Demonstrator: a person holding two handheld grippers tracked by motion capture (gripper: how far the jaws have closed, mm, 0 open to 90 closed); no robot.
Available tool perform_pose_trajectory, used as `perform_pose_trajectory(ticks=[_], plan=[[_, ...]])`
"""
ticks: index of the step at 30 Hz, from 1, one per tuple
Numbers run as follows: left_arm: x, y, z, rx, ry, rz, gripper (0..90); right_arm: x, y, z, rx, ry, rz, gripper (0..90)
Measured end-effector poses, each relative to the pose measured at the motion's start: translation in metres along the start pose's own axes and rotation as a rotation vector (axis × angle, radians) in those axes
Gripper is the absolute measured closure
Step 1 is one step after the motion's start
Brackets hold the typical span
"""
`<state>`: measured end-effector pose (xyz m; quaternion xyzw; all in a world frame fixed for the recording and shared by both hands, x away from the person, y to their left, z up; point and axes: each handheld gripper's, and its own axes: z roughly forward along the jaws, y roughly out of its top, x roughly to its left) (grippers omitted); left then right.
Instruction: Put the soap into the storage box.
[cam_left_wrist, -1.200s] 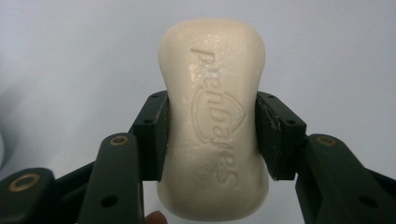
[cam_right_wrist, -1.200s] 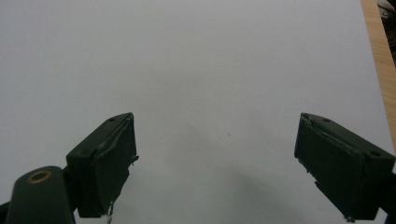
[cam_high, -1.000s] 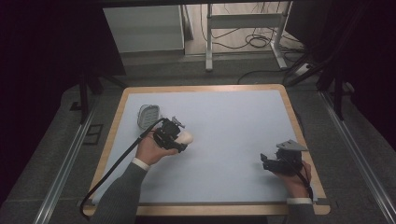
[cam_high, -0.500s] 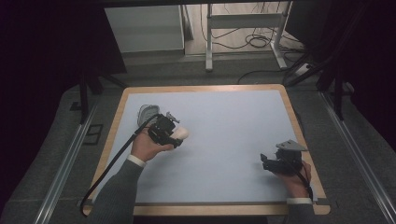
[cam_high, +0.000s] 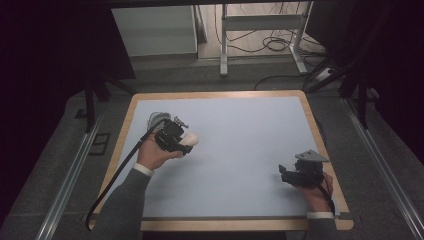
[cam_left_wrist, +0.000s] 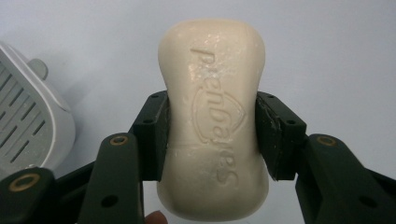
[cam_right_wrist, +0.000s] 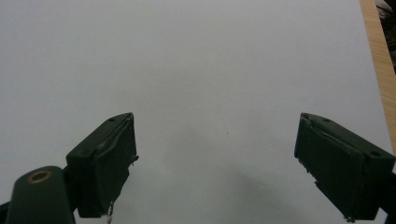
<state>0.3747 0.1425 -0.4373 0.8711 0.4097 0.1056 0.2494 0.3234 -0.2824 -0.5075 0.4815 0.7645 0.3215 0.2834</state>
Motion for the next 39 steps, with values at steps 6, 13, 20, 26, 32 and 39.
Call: perform_pose_trajectory(ticks=[6, 13, 20, 26, 32, 39], plan=[[0.004, 0.001, -0.003, -0.001, 0.008, -0.002, 49.6, 0.0, 0.0, 0.001, 0.004, -0.002, -0.001, 12.6], [0.013, 0.003, -0.006, 0.004, 0.012, -0.018, 49.6, 0.0, 0.0, 0.0, 0.0, -0.003, 0.001, 12.6], [0.023, 0.005, -0.007, 0.006, 0.019, -0.036, 49.6, 0.0, 0.0, 0.0, 0.0, -0.003, 0.0, 12.6], [0.03, 0.009, -0.009, 0.008, 0.053, -0.046, 49.6, 0.0, 0.0, 0.0, -0.001, -0.004, 0.0, 12.6], [0.036, 0.016, -0.016, 0.002, 0.068, -0.048, 49.6, -0.001, 0.0, -0.001, -0.005, -0.007, 0.004, 12.6], [0.048, 0.019, -0.017, 0.006, 0.08, -0.075, 49.6, -0.001, 0.0, -0.001, -0.005, -0.007, 0.002, 12.6]])
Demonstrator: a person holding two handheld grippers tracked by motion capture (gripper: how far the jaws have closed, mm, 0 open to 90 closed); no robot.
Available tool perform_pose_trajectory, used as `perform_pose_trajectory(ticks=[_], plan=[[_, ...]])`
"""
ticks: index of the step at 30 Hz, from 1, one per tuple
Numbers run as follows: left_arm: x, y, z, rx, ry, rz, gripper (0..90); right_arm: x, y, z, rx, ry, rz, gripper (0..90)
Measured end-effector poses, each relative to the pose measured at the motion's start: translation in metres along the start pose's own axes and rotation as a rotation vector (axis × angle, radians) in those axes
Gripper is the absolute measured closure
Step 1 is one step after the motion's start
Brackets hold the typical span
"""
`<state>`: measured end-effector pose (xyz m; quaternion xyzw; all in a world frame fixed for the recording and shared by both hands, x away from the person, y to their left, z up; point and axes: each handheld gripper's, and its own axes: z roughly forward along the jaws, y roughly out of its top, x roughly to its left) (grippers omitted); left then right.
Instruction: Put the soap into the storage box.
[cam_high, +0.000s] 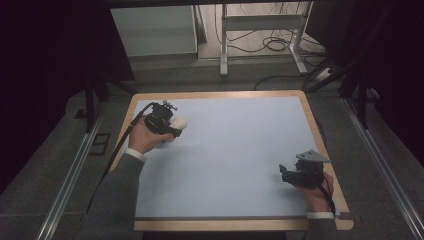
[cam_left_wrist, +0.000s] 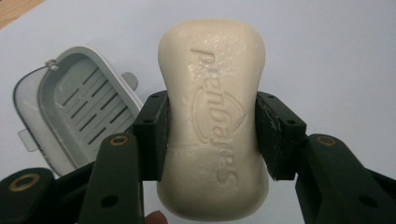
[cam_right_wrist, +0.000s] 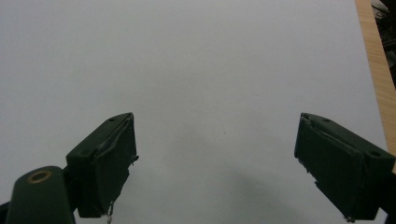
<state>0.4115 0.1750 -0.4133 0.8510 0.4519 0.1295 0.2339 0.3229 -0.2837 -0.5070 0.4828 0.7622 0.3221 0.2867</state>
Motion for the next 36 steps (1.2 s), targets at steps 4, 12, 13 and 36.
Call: perform_pose_trajectory(ticks=[4, 12, 13, 36], plan=[[0.006, 0.002, 0.0, 0.003, -0.004, -0.012, 49.6, 0.0, 0.0, 0.0, 0.002, -0.001, 0.002, 12.6], [0.017, 0.003, 0.003, 0.01, 0.025, -0.039, 49.6, 0.0, 0.0, 0.001, 0.005, -0.002, -0.001, 12.6], [0.018, 0.003, 0.004, 0.014, 0.026, -0.04, 49.6, 0.0, 0.0, 0.001, 0.005, -0.002, -0.001, 12.6], [0.045, 0.006, 0.018, 0.05, 0.066, -0.135, 49.6, -0.001, 0.0, -0.001, -0.002, -0.005, 0.005, 12.6]])
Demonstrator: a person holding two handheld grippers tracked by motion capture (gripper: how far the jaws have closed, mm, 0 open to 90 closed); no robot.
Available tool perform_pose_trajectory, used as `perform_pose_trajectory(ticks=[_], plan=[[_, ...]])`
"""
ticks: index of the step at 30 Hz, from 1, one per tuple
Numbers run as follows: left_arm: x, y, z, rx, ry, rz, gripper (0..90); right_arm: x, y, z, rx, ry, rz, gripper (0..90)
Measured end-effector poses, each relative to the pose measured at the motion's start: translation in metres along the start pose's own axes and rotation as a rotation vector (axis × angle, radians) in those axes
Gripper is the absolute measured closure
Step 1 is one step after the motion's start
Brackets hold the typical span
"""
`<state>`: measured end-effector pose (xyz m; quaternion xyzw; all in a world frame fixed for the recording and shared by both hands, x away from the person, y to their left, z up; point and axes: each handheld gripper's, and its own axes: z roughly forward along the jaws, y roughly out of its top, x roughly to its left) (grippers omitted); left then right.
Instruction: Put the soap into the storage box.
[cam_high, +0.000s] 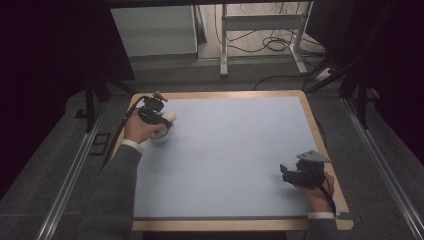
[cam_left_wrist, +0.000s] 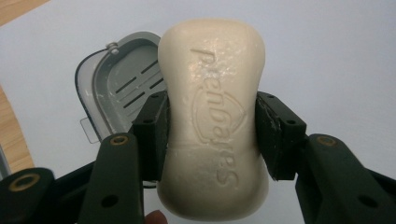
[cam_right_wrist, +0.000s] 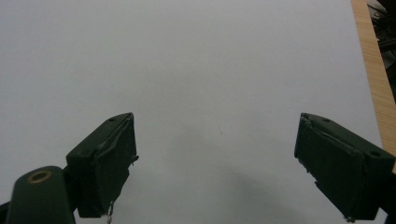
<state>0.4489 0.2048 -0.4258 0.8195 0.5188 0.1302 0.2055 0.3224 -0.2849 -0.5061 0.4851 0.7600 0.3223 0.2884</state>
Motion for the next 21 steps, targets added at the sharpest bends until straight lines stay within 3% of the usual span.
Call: perform_pose_trajectory(ticks=[21], plan=[[0.02, 0.002, 0.019, 0.019, 0.023, -0.097, 49.6, 0.001, 0.0, 0.001, 0.006, -0.001, -0.003, 12.6]])
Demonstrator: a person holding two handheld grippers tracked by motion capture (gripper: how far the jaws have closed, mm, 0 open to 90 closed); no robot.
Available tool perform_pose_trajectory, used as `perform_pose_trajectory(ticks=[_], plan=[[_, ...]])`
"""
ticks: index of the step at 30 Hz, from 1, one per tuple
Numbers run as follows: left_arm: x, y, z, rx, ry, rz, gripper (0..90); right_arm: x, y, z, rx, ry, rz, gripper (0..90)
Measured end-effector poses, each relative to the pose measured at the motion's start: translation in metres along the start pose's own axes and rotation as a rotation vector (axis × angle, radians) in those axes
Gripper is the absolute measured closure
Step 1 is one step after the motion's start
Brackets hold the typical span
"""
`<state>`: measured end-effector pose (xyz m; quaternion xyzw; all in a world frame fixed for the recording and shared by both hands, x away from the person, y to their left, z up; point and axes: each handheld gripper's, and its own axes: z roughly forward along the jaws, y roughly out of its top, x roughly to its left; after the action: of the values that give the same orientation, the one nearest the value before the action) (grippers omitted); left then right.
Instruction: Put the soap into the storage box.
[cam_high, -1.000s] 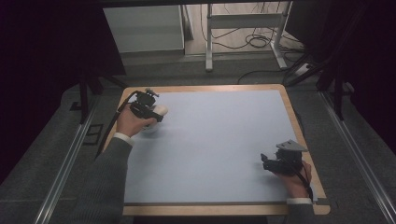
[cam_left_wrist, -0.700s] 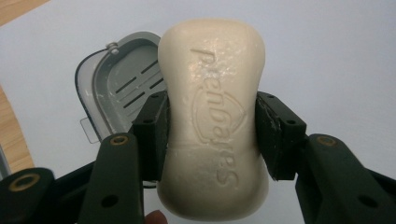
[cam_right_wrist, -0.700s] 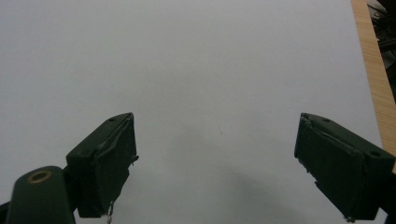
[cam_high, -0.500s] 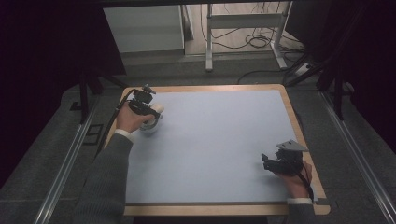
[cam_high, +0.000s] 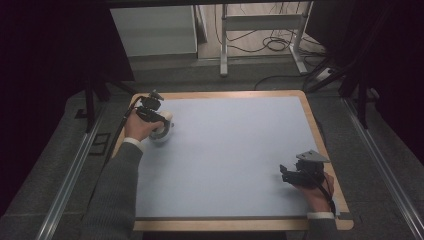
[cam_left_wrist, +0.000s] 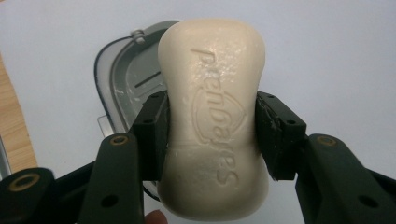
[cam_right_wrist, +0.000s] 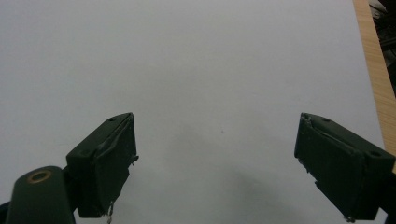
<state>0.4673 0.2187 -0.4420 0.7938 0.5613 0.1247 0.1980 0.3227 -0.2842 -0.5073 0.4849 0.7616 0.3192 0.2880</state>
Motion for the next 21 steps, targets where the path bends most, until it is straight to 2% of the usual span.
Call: perform_pose_trajectory(ticks=[6, 13, 17, 19, 21], plan=[[0.005, 0.002, 0.008, 0.012, 0.004, -0.038, 49.5, -0.001, 0.0, 0.0, 0.0, -0.001, -0.001, 12.6], [0.009, -0.001, 0.019, 0.036, 0.008, -0.052, 49.5, 0.0, -0.001, 0.001, 0.003, -0.001, -0.002, 12.6], [0.008, -0.002, 0.022, 0.042, 0.003, -0.046, 49.4, 0.0, -0.001, 0.001, 0.007, -0.001, -0.002, 12.6], [0.008, -0.003, 0.022, 0.039, 0.002, -0.049, 49.2, 0.0, -0.001, 0.002, 0.007, 0.0, -0.004, 12.6], [0.008, -0.003, 0.019, 0.005, 0.001, -0.06, 47.9, 0.0, -0.001, 0.002, 0.006, 0.003, -0.002, 12.6]])
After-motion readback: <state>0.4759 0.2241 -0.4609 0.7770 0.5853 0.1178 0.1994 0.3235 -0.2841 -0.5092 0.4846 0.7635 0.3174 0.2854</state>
